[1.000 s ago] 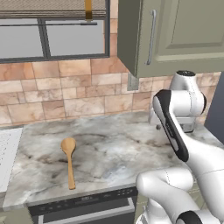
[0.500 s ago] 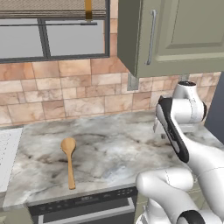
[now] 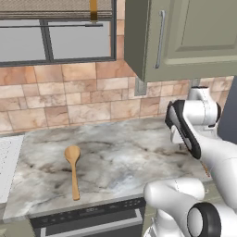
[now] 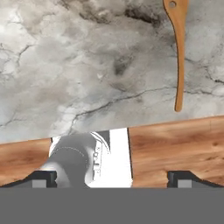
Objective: Organize the utensils by type. Pick up the wooden spoons from the counter and place them in the open cabinet. Then pick up the metallic utensils from the counter and place them in the open drawer.
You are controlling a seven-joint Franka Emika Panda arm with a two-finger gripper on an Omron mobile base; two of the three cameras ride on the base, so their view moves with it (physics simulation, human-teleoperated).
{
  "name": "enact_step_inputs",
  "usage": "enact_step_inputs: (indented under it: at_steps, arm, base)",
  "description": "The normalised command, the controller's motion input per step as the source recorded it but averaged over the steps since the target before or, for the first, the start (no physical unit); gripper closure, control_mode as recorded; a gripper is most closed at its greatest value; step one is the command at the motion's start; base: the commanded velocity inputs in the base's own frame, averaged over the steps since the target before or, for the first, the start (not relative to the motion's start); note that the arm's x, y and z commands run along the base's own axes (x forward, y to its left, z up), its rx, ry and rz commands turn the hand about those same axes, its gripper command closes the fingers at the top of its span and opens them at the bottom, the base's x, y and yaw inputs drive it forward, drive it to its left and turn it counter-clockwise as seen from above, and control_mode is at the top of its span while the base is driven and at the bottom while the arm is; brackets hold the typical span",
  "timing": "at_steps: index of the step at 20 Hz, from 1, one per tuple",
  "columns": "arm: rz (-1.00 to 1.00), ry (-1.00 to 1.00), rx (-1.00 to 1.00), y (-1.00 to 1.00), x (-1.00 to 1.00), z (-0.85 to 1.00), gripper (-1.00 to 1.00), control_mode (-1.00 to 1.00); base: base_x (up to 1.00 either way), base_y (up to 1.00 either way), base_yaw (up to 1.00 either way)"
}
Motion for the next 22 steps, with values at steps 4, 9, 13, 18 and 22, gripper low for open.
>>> enact_step_inputs:
  at_steps: [4,9,13,18,22]
  arm:
    - [0.0,0.13,-0.01,-0.39,0.0,-0.13,-1.0,-1.0]
    - [0.0,0.01,0.0,-0.39,0.0,-0.28,-1.0,-1.0]
    - [0.0,0.0,0.0,-0.34,0.0,-0.31,-1.0,-1.0]
    - [0.0,0.0,0.0,-0.38,0.0,-0.23,-1.0,-1.0]
    - [0.0,0.0,0.0,-0.35,0.0,-0.26,-1.0,-1.0]
  base:
    - [0.0,0.0,0.0]
    - [0.0,0.0,0.0]
    - [0.0,0.0,0.0]
    - [0.0,0.0,0.0]
    - [0.0,0.0,0.0]
